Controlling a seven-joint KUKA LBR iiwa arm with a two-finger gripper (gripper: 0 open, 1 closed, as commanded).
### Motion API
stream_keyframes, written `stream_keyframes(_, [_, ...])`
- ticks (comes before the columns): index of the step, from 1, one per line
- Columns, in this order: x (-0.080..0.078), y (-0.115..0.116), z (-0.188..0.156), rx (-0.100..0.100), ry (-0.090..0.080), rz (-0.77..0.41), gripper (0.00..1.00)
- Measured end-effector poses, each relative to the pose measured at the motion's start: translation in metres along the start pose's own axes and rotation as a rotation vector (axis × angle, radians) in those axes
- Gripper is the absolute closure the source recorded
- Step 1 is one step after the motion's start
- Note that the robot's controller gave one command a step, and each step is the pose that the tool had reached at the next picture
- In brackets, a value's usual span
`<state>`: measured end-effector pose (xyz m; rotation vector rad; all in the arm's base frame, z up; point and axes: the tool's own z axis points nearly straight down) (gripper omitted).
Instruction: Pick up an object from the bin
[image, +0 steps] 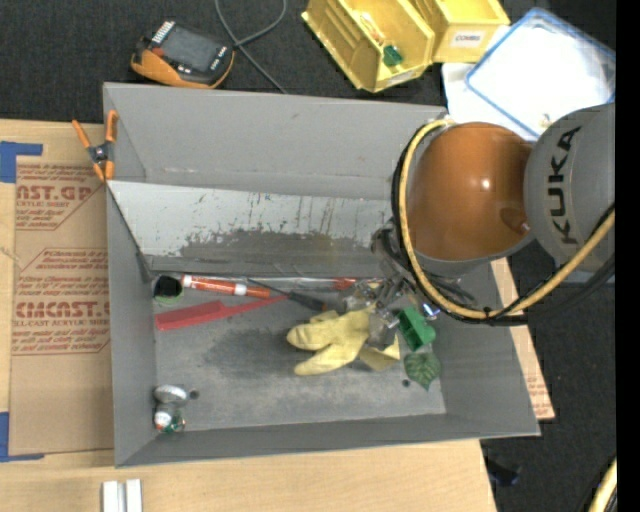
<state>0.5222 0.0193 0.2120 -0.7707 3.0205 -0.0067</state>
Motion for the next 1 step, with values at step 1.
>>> stream_keyframes(1, [0.0073, -0.0015, 0.0107, -0.003, 0.007, -0.112, 1.00])
